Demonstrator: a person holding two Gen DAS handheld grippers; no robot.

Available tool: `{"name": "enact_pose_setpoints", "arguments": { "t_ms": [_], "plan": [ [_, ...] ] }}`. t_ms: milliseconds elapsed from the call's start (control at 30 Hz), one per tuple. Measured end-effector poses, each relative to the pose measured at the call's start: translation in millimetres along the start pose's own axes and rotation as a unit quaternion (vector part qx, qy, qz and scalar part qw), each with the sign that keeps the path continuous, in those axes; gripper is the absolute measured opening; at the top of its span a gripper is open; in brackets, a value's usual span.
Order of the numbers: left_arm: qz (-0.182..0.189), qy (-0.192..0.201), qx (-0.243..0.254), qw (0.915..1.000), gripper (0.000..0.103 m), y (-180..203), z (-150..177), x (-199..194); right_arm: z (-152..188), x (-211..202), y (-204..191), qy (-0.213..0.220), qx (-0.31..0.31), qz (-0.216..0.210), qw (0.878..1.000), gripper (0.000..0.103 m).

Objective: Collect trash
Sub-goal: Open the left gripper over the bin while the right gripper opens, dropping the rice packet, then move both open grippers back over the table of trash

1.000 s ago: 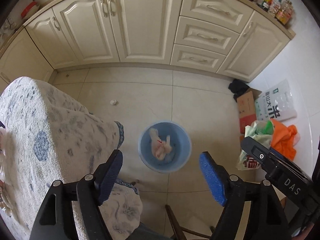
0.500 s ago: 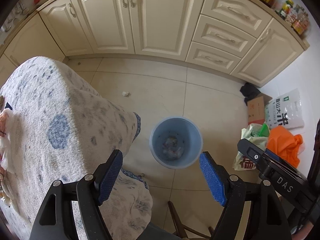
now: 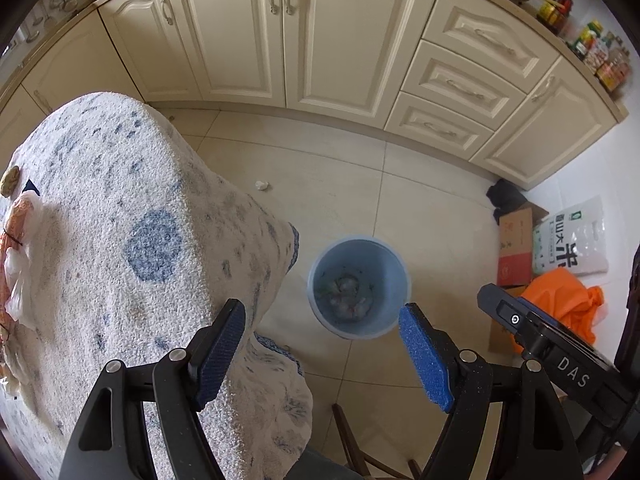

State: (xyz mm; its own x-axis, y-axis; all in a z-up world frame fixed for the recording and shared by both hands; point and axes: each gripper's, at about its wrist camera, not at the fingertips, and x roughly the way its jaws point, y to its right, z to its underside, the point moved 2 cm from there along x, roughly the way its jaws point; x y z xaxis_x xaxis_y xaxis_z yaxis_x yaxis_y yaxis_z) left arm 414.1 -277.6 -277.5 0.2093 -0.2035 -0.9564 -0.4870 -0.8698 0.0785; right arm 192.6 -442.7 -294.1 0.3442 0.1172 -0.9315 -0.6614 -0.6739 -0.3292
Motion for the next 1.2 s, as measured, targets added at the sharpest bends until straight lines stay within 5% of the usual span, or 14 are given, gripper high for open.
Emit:
{"name": "enact_pose_setpoints", "arguments": {
  "t_ms": [600, 1200],
  "plan": [
    [-0.007, 0.044, -0.003, 0.999, 0.075, -7.9, 47.5, -71.3, 24.9, -34.0, -24.6, 0.021, -0.027, -0.02, 0.999, 0.071],
    [-0.021, 0.097, -0.065, 0.9929, 0.076, -74.6, 130.9, -158.4, 83.2, -63.1, -107.0, 0.038, -0.119, -0.069, 0.99, 0.071]
  ]
}}
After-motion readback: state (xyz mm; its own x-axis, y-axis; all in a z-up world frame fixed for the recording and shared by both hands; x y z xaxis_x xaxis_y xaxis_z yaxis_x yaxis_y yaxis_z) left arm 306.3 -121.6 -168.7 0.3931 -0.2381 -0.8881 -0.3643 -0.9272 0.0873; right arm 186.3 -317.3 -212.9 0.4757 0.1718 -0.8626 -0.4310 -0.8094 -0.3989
